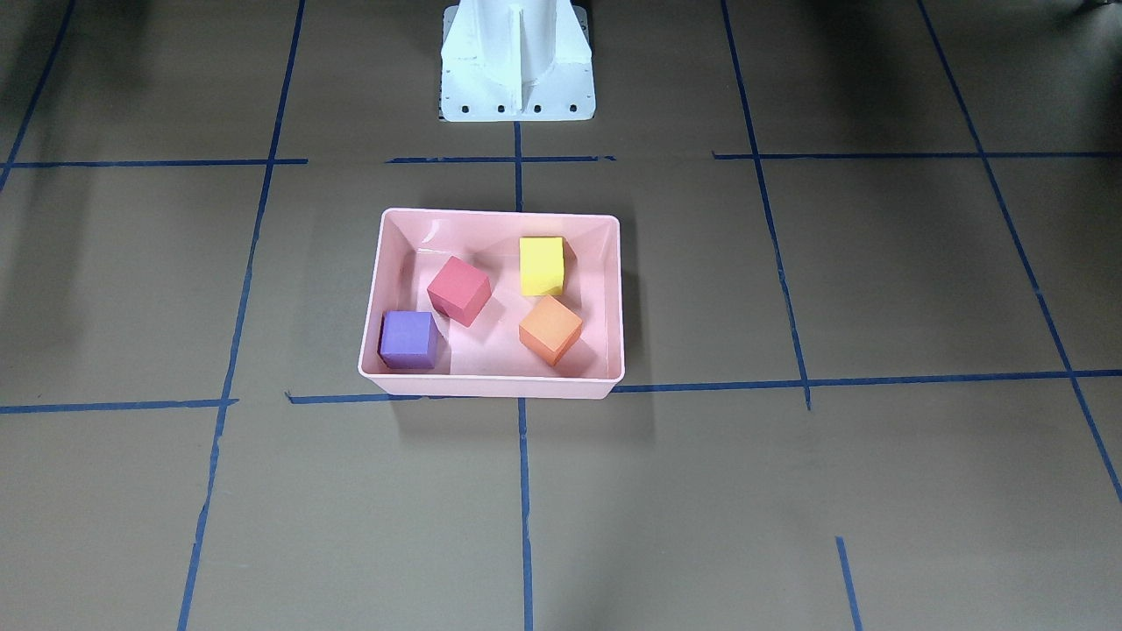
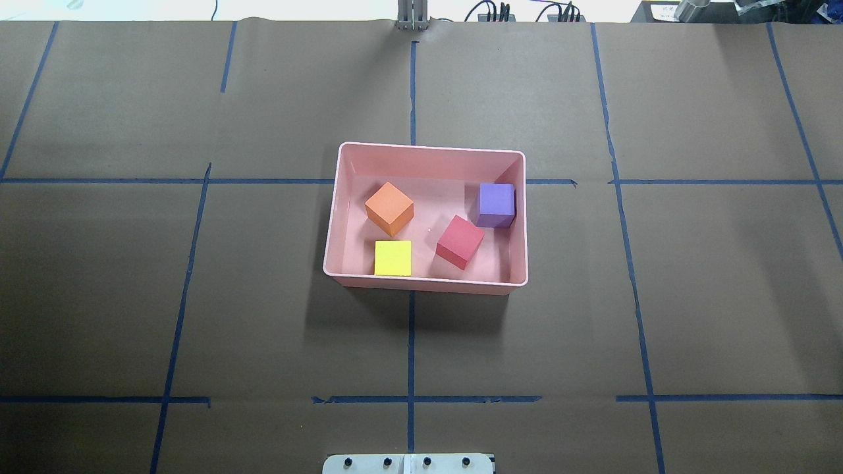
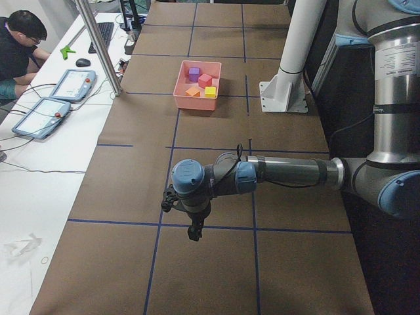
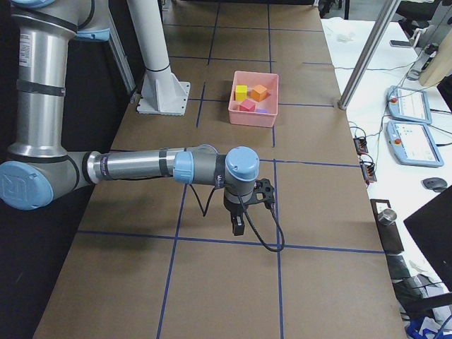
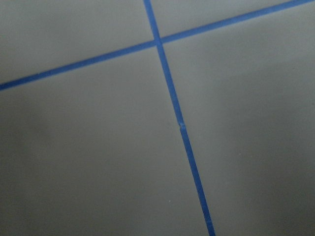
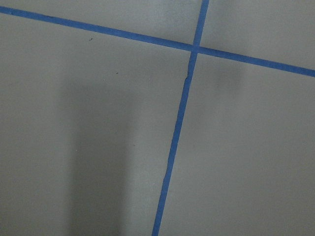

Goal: Place blocks into pink bin with both arms

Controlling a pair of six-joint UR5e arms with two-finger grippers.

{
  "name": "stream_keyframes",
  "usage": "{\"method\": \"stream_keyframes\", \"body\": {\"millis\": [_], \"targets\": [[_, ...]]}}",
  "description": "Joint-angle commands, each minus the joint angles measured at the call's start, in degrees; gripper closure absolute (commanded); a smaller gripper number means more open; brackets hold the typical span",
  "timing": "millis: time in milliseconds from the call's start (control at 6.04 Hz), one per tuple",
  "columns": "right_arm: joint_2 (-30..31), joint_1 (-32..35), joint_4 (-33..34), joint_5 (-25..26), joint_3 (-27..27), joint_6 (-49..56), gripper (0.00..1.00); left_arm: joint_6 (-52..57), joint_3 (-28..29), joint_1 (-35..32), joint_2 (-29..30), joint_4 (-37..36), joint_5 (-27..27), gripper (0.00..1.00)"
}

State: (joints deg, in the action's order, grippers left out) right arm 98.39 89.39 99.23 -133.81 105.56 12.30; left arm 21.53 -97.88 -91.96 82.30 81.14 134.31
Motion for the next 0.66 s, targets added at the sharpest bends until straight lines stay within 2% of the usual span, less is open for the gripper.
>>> {"method": "stream_keyframes", "body": {"millis": [0,497], "targets": [[-0.04,0.00,0.09,-0.05,-0.09,-0.17,0.00,-0.08,0.32,-0.06,-0.65,1.48,-0.80,0.00],[0.23,0.00,0.09,-0.14,-0.09,-0.17,0.00,0.18,-0.21,0.03,-0.56,1.48,-2.30,0.00]]}}
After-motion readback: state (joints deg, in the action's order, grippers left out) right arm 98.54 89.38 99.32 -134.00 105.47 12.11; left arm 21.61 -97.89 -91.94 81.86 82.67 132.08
